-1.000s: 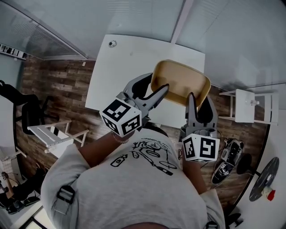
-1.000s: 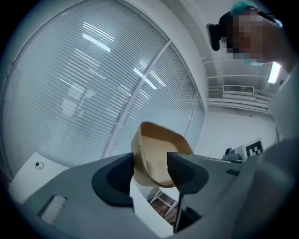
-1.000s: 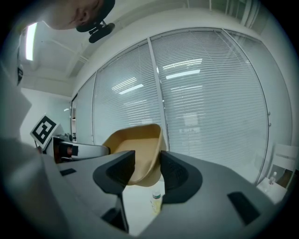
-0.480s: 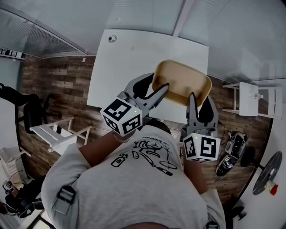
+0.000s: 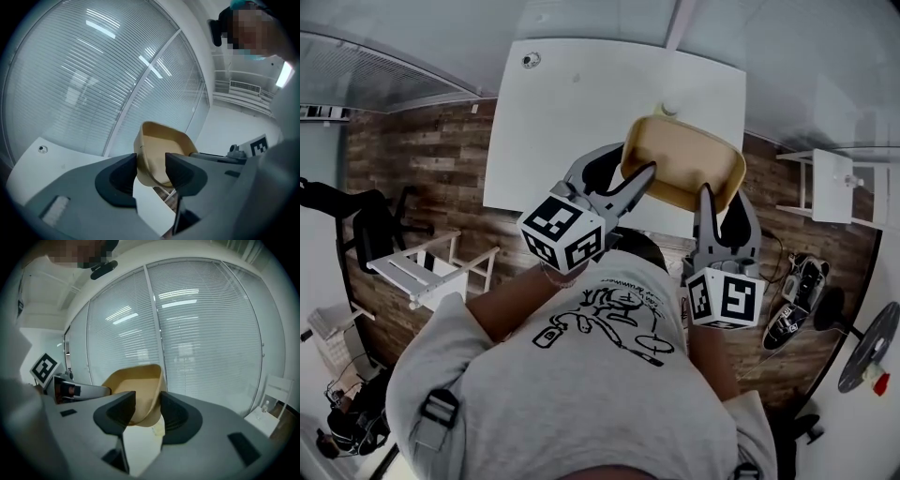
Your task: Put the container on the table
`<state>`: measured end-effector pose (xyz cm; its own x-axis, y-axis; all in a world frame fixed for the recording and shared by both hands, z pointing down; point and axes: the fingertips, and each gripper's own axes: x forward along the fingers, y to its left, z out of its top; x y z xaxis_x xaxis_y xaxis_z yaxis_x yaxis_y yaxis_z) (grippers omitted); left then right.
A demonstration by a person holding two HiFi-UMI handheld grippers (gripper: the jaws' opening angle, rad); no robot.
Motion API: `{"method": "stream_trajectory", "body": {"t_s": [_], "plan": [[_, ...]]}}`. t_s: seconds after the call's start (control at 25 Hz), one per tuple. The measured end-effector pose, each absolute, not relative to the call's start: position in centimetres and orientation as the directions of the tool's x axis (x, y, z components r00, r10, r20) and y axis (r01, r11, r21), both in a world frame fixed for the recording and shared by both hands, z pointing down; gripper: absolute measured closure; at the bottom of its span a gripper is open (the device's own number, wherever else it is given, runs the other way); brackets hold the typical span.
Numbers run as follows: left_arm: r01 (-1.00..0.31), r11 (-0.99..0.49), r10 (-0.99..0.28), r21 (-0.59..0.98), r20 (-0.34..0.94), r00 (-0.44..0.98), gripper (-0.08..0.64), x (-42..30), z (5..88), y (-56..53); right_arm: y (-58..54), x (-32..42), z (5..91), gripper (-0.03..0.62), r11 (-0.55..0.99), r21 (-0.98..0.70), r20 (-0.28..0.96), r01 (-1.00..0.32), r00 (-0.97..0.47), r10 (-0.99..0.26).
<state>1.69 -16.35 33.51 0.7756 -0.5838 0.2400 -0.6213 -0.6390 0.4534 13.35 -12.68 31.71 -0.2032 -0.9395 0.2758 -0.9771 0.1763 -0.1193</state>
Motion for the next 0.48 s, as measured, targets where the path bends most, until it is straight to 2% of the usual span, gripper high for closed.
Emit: {"method": "stream_trajectory", "body": {"t_s": [0.48], "plan": [[-0.621,-0.63,-0.529,0.466,0.328,0.783,0.387,2.6,39.8,-17.4,-13.9,14.1,37.7,0.434,0.141,-0.138,0.365,-0.98,-0.182,-0.913]]}}
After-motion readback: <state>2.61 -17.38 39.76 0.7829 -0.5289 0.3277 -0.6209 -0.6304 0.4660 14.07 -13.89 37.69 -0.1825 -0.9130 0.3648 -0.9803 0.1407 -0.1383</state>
